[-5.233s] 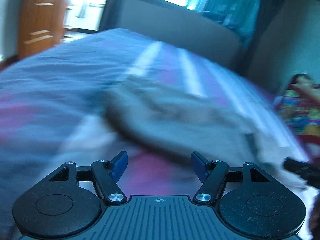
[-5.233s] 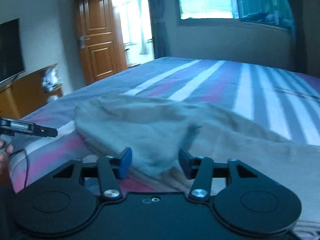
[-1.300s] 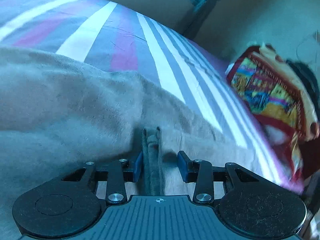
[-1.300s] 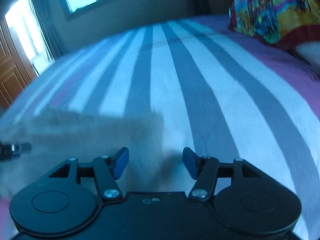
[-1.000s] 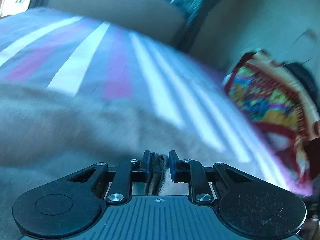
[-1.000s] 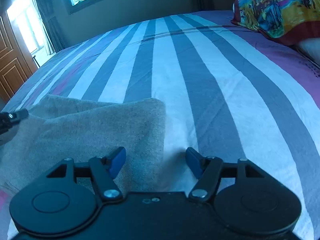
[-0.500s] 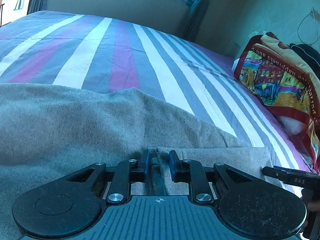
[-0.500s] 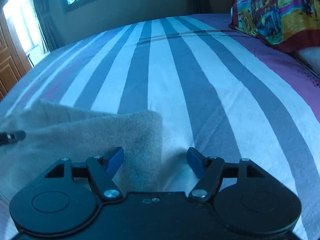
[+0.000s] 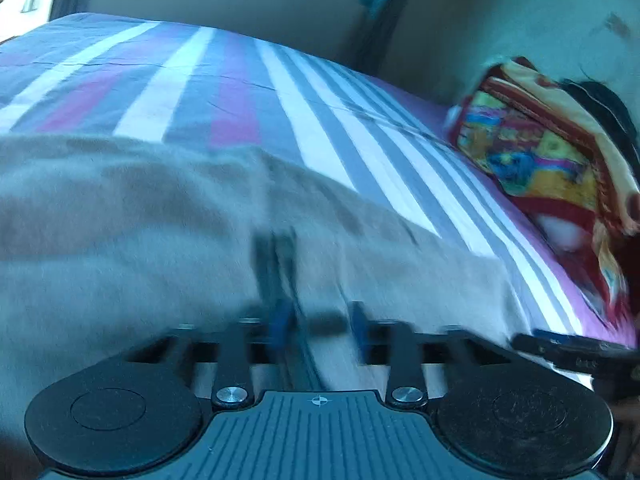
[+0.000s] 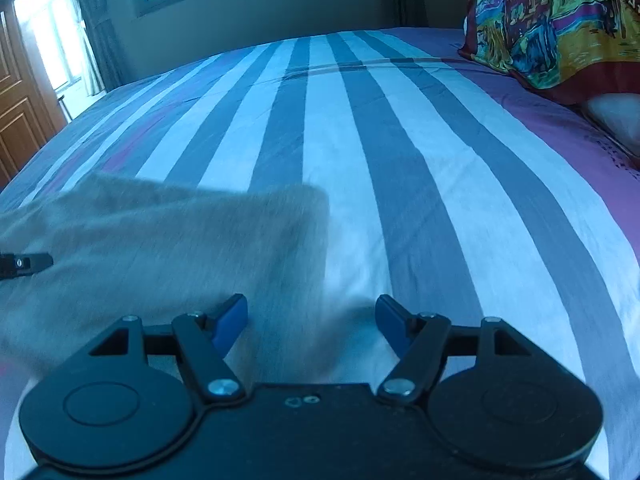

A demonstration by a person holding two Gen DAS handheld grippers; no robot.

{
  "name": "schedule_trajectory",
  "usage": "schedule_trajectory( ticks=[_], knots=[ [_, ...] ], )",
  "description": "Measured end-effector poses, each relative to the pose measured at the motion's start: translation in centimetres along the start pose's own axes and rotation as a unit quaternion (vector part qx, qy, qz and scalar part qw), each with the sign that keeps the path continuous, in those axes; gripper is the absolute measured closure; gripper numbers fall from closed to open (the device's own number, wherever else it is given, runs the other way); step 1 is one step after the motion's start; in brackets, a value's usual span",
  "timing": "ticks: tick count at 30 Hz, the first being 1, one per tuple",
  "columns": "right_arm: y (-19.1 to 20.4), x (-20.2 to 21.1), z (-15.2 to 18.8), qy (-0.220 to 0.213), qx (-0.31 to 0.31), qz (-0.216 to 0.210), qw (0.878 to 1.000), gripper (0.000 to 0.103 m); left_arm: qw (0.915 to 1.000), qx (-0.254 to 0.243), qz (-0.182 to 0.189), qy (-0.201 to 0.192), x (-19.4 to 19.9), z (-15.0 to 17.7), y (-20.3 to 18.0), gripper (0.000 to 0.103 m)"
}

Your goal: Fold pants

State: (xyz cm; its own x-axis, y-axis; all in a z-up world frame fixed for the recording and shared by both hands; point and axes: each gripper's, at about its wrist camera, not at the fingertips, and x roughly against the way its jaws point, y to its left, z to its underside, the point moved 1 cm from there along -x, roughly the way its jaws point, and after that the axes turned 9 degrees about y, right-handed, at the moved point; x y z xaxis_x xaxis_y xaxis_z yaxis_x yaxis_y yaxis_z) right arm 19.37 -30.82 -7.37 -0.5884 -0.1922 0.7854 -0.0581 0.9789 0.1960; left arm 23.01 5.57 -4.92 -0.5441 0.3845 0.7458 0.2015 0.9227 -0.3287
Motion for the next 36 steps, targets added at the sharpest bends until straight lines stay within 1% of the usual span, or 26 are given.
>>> schedule_trajectory(
  ticks=[1,3,5,7,9,11,12,14,15,16,18,20,21,22,23,24,25,26,28,29,30,31,32,33,34,36],
  knots=[
    [0.0,0.4,0.8,-0.001,0.002,-0.002,1.000,0.032,1.0000,-0.008,-0.006,0.001,0.1,1.0,-0.1,0.058],
    [-0.1,1.2,2.3,-0.004,0.000,-0.008,1.000,0.032,0.9998,-0.013,-0.006,-0.011,0.5,2.6,0.1,0.058],
    [-0.2,1.7,3.3,-0.011,0.006,-0.009,1.000,0.032,0.9998,0.005,-0.004,-0.019,1.4,2.8,0.4,0.058],
    [-0.3,2.1,3.2,-0.014,0.000,-0.011,1.000,0.033,0.9987,0.021,0.006,-0.046,3.1,3.1,0.9,0.058],
    [-0.7,3.2,2.9,-0.032,-0.021,-0.022,0.999,0.033,0.9958,0.034,0.013,-0.084,5.7,3.9,1.8,0.058],
    [-1.1,4.2,2.6,-0.057,-0.024,-0.028,0.998,0.033,0.9905,0.072,0.011,-0.117,8.4,5.2,4.2,0.058],
    [-1.2,4.5,2.6,-0.062,-0.022,-0.027,0.998,0.033,0.9862,0.096,0.008,-0.134,9.7,5.9,5.8,0.058],
    [-1.6,4.7,2.7,-0.068,-0.024,-0.031,0.997,0.033,0.9752,0.148,-0.009,-0.165,11.7,7.5,9.3,0.058],
    [-1.9,4.8,2.7,-0.072,-0.029,-0.031,0.997,0.032,0.9674,0.178,-0.018,-0.179,12.5,8.3,11.2,0.058],
    [-2.1,4.8,3.0,-0.073,-0.035,-0.031,0.996,0.032,0.9605,0.205,-0.022,-0.187,12.9,8.9,12.9,0.058],
    [-2.6,4.6,3.3,-0.072,-0.048,-0.033,0.996,0.032,0.9421,0.276,-0.023,-0.188,13.2,10.1,16.9,0.058],
    [-2.9,4.4,3.5,-0.069,-0.056,-0.034,0.995,0.032,0.9252,0.325,-0.004,-0.196,12.8,10.8,20.1,0.056],
    [-2.9,4.2,3.5,-0.065,-0.056,-0.032,0.996,0.032,0.9185,0.343,0.008,-0.196,12.3,11.0,21.4,0.050],
    [-2.6,4.3,3.9,-0.062,-0.055,-0.029,0.996,0.032,0.9080,0.368,0.031,-0.197,11.4,11.1,23.2,0.044],
    [-2.4,4.2,4.1,-0.060,-0.053,-0.028,0.996,0.032,0.9002,0.382,0.051,-0.203,10.7,11.2,24.4,0.044],
    [-2.3,4.2,4.1,-0.058,-0.051,-0.027,0.997,0.032,0.8956,0.388,0.068,-0.207,10.1,11.1,25.5,0.044],
    [-2.1,4.2,4.1,-0.057,-0.049,-0.024,0.997,0.032,0.8927,0.390,0.082,-0.210,9.5,10.7,26.7,0.044],
    [-2.0,4.3,4.1,-0.057,-0.048,-0.022,0.997,0.032,0.8874,0.396,0.095,-0.215,9.1,10.5,27.5,0.044],
    [-1.8,4.3,4.1,-0.055,-0.047,-0.018,0.997,0.032,0.8690,0.415,0.139,-0.231,8.5,10.4,29.1,0.044],
    [-1.6,4.4,4.1,-0.055,-0.047,-0.016,0.997,0.032,0.8614,0.421,0.153,-0.240,8.4,10.6,29.6,0.044],
    [-1.6,4.5,4.1,-0.056,-0.046,-0.013,0.997,0.032,0.8579,0.424,0.159,-0.242,8.3,10.8,29.6,0.044],
    [-1.5,4.6,4.2,-0.056,-0.045,-0.010,0.997,0.032,0.8603,0.419,0.156,-0.245,8.4,11.0,29.3,0.044],
    [-1.5,4.6,4.1,-0.055,-0.045,-0.007,0.997,0.032,0.8691,0.406,0.135,-0.249,8.9,11.3,28.8,0.044],
    [-1.5,4.6,4.2,-0.054,-0.047,-0.006,0.997,0.032,0.8742,0.396,0.121,-0.253,9.2,11.5,28.4,0.044],
    [-1.5,4.6,4.2,-0.053,-0.048,-0.004,0.997,0.032,0.8762,0.390,0.113,-0.260,9.6,11.9,28.1,0.044],
    [-1.4,4.3,4.1,-0.049,-0.047,-0.001,0.998,0.032,0.8764,0.384,0.097,-0.274,10.6,12.0,28.0,0.045]
  ],
)
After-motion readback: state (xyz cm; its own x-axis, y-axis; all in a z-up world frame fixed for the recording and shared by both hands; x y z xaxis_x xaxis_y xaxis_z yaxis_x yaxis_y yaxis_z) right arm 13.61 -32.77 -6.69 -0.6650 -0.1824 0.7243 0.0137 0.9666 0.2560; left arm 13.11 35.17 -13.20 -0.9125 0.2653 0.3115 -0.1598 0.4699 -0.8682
